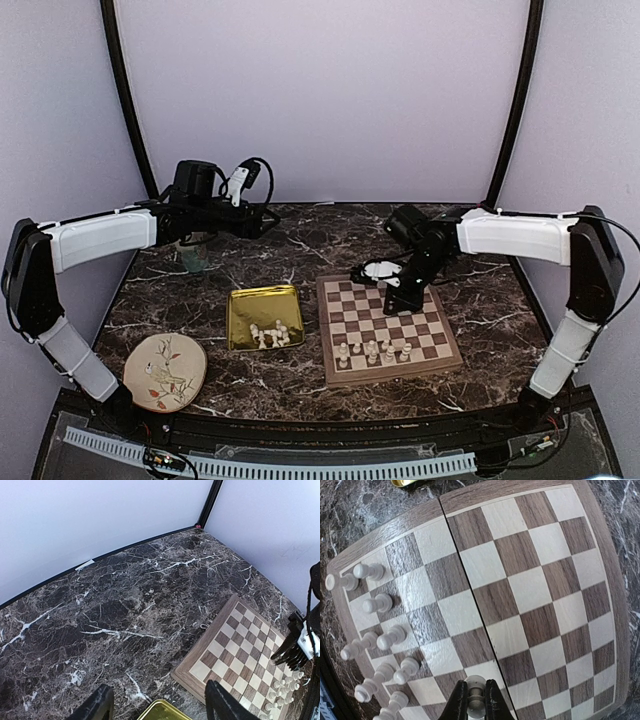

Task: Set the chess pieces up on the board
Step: Pick up the pawn from the chessboard, then place the pawn at e2.

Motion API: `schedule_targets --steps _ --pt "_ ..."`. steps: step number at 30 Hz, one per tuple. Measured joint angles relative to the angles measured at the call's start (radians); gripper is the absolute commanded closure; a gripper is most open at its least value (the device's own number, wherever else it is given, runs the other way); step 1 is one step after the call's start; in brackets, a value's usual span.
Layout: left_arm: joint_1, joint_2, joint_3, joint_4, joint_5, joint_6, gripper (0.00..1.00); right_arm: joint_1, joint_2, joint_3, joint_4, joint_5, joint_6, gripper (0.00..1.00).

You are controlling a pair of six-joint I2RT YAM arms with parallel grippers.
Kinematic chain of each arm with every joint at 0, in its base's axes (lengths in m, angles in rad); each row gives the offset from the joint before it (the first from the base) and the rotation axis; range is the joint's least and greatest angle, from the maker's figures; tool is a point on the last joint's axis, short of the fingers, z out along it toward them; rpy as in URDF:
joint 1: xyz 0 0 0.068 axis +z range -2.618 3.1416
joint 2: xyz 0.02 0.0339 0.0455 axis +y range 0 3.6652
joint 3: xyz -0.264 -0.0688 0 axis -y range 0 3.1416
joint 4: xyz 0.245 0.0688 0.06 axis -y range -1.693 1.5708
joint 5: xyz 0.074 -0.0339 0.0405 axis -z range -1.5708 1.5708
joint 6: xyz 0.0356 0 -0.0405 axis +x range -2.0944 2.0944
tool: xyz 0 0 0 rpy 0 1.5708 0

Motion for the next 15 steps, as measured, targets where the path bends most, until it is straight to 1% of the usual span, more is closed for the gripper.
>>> schedule_targets --steps 7,15 --pt "0.000 0.003 0.000 -0.001 0.008 0.001 0.37 -0.023 -0.165 -0.158 0.000 -0.010 -0.035 0.91" --pt "0.000 0.013 0.000 -0.003 0.019 0.000 0.37 -0.010 -0.153 -0.191 -0.009 -0.066 -0.066 0.91"
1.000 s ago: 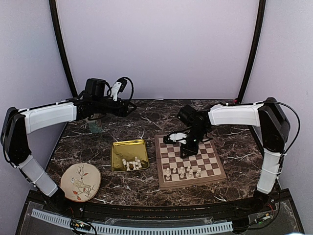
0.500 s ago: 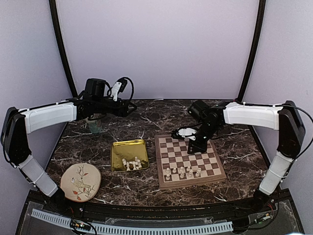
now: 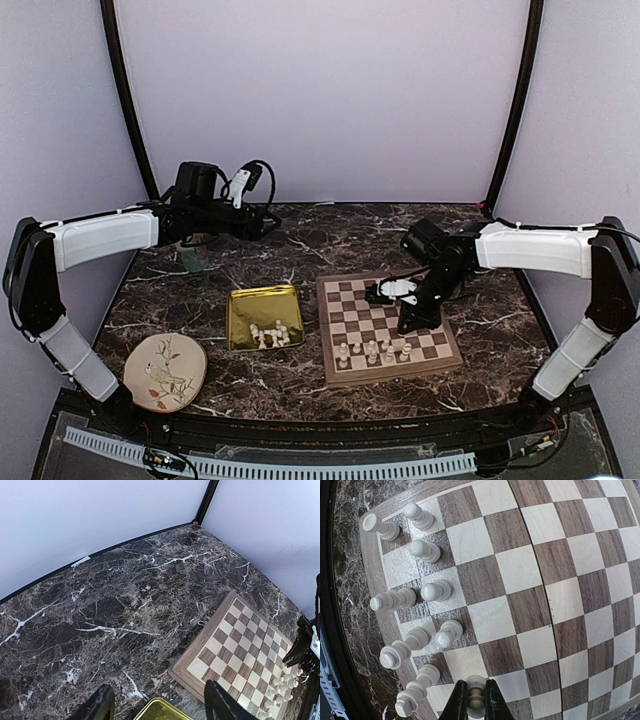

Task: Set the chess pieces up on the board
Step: Place the pawn at e2.

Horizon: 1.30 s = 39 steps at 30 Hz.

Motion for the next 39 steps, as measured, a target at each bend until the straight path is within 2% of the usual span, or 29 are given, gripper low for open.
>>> schedule_targets --steps 8,23,29,39 --pt "0.000 0.002 0.000 -0.007 0.010 0.000 0.37 0.004 0.076 0.000 -0.006 -0.041 -0.011 0.90" --pt "0.000 0.002 0.000 -0.008 0.016 0.000 0.38 0.008 0.101 0.000 -0.006 -0.045 -0.011 0.86" --pt "0.000 0.002 0.000 -0.008 0.019 0.000 0.38 0.008 0.101 0.000 0.000 -0.045 -0.010 0.74" --pt "0.000 0.008 0.000 -0.009 0.019 0.000 0.38 0.008 0.101 0.008 0.000 -0.066 0.001 0.72"
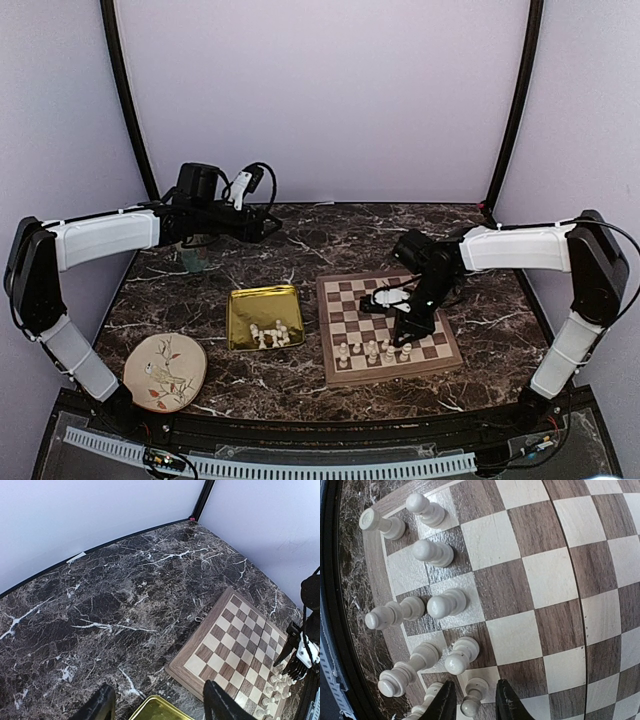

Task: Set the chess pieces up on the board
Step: Place the pawn at e2, then pick up the knight from the storage box.

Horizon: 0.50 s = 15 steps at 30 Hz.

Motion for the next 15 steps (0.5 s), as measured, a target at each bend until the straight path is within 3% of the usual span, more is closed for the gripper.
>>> schedule_targets --steps 8,15 --pt "0.000 0.018 0.001 -0.011 -0.002 0.008 0.44 -0.045 -0.018 0.068 -0.040 -0.079 0.002 0.69" --pt "-0.032 0.092 0.124 -0.214 -0.054 0.028 0.49 -0.169 -0.162 0.051 -0.034 -0.127 0.016 0.69"
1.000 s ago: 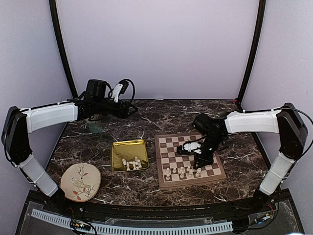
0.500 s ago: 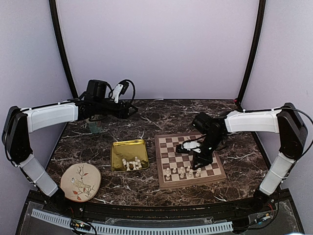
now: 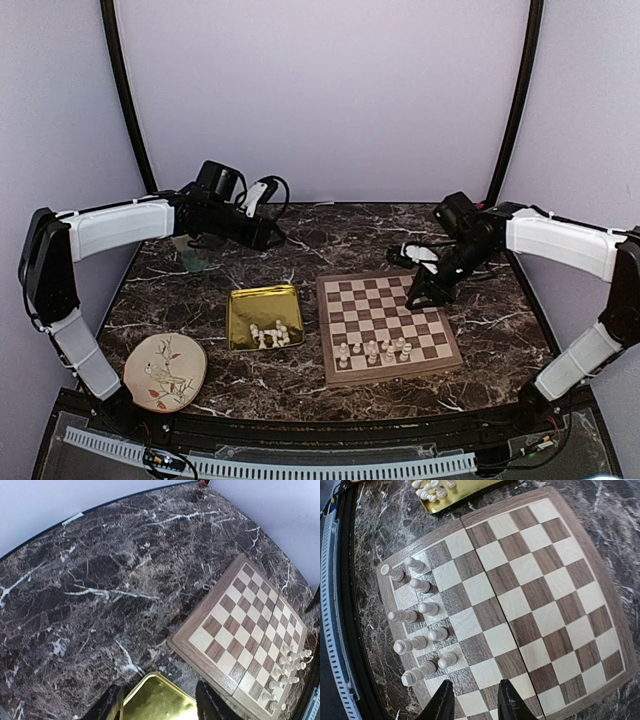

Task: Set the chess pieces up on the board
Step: Pick up the knight from the storage box.

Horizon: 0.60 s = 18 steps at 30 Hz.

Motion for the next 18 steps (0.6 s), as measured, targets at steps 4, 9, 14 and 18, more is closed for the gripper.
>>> schedule_targets --steps 4,9,14,18 --pt "-0.041 0.003 0.028 -0.140 -0.032 0.000 0.49 -0.075 -0.128 -0.115 0.082 0.008 0.031 0.69" --pt "-0.117 0.019 0.037 -0.349 -0.094 0.008 0.51 -0.174 -0.240 -0.285 0.205 0.015 0.082 0.68" --pt "-0.167 0.034 0.030 -0.479 -0.120 -0.002 0.53 -0.195 -0.261 -0.311 0.257 0.011 0.100 0.67" --pt "-0.184 0.051 0.027 -0.524 -0.134 -0.021 0.55 -0.200 -0.271 -0.313 0.288 -0.005 0.101 0.67"
